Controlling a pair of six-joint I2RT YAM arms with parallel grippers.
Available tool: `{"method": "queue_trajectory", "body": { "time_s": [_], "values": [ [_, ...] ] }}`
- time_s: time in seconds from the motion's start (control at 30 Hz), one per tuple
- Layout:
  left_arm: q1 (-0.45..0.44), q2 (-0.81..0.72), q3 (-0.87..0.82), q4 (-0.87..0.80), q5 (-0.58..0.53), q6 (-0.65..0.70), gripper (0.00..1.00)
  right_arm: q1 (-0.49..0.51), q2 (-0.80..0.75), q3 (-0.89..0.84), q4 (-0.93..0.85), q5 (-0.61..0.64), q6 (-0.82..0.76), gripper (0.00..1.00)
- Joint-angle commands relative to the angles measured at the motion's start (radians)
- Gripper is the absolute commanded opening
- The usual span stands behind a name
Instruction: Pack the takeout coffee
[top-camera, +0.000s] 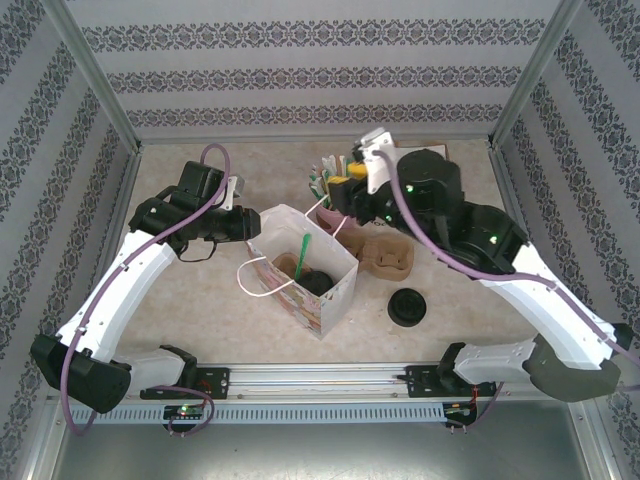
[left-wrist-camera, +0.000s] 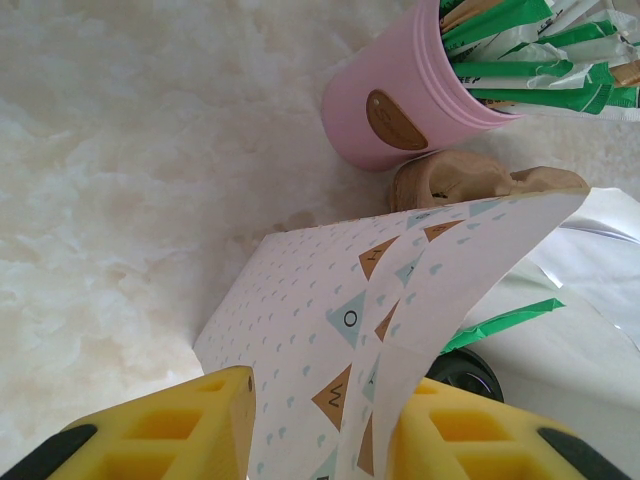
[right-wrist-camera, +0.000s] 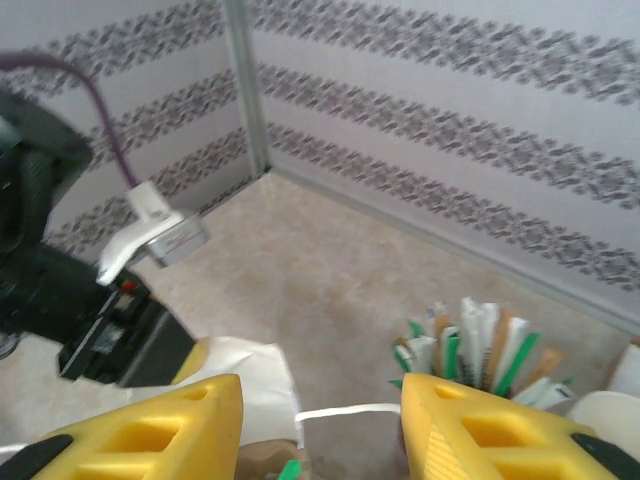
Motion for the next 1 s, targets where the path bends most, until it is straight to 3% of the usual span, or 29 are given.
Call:
{"method": "queue_trajectory", "body": {
  "time_s": [0.0, 0.2, 0.43, 0.53, 0.67, 0.97],
  "values": [
    [-0.014, -0.001, 0.015, -0.037, 0.003, 0.006, 0.37, -0.084, -0.024, 0.031, -0.068, -0.010, 0.068, 0.47],
    [-0.014, 0.007, 0.021, -0.036, 0.011, 0.005, 0.37, -0.370, 0.000, 0.040, -0.161, -0.141, 0.180, 0.48],
    [-0.015, 0.005, 0.019, -0.047, 0.003, 0.014, 0.37, -0.750, 0.061, -0.032, -0.091, -0.362, 0.222, 0.50],
    [-0.015, 0.006, 0.021, -0.048, 0.008, 0.011, 0.37, -0.879, 0.134, -0.043, -0.073, -0.391, 0.225, 0.52],
    [-0.014, 0.004, 0.022, -0.053, 0.007, 0.014, 0.37, -0.955, 0.257, -0.046, -0.046, -0.412, 0.225, 0.53],
    [-0.014, -0.003, 0.020, -0.056, 0.006, 0.012, 0.37, -0.993, 0.601, 0.046, -0.022, -0.434, 0.239, 0.54]
  ]
}}
